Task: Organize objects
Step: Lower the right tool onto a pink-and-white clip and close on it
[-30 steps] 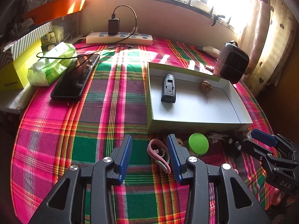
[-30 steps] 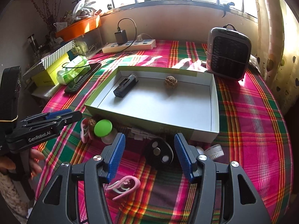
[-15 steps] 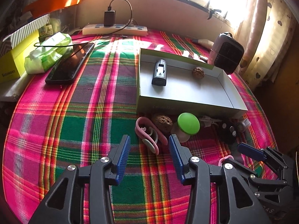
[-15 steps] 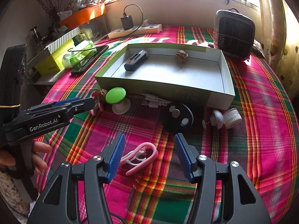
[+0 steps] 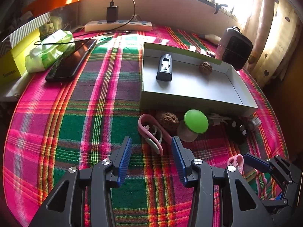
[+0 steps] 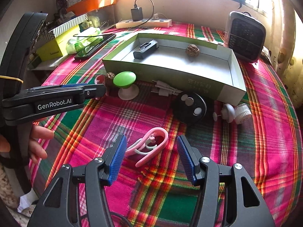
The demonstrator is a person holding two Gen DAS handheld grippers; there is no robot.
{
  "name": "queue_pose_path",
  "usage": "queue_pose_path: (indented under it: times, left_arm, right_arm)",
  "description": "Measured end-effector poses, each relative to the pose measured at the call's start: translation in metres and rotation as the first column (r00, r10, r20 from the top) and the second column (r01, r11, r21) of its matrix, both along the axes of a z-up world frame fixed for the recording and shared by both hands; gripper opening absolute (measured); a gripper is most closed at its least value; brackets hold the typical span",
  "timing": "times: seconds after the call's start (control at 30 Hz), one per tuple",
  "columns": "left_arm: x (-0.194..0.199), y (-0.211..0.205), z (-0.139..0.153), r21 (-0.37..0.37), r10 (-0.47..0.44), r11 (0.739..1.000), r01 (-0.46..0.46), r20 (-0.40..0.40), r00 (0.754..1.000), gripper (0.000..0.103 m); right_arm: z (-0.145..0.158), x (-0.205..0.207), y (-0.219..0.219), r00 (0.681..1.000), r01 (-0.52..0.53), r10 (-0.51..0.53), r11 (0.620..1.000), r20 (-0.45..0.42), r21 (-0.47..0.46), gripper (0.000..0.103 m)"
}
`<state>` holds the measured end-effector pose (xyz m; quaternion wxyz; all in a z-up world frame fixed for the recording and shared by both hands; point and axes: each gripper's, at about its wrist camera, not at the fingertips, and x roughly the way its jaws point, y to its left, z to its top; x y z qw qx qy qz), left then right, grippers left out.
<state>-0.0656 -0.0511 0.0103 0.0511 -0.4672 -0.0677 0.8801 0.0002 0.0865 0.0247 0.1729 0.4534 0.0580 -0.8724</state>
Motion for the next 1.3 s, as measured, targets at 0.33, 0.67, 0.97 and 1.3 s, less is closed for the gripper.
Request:
queue_pose_path:
  times: [0.33,0.67,0.97,1.3]
  left_arm:
    - [0.004,-0.014,-0.003,-0.022,0.028,0.999,-0.027,0.004,1.0,0.042]
    - [0.009,-0.031,0.001,-0.018,0.072,0.997,-0.072,-0.006,0.997,0.042]
    - [0.006,-0.016,0.002,0.023,-0.004,1.0,0.004,-0.018,1.0,0.042]
    - [-0.007,-0.015,-0.005,-0.011,0.007,1.0,-0.007,-0.006,1.0,0.042]
  right_arm:
    - [-0.001,0.004,0.016,0.999,0.044,-0.043,0.998,-0.014,0.052,0.057]
    - [-0.004,0.001,0.015,0.999,0.037,-0.036,0.997,-0.025,0.063,0.057]
    - [-0.006,0.0,0.011,0.999,0.013,-0.01,0.997,-0.043,0.073,0.056]
    - [-0.005,-0.003,0.009,0.999,-0.005,0.009,0.998,-0.048,0.063,0.042]
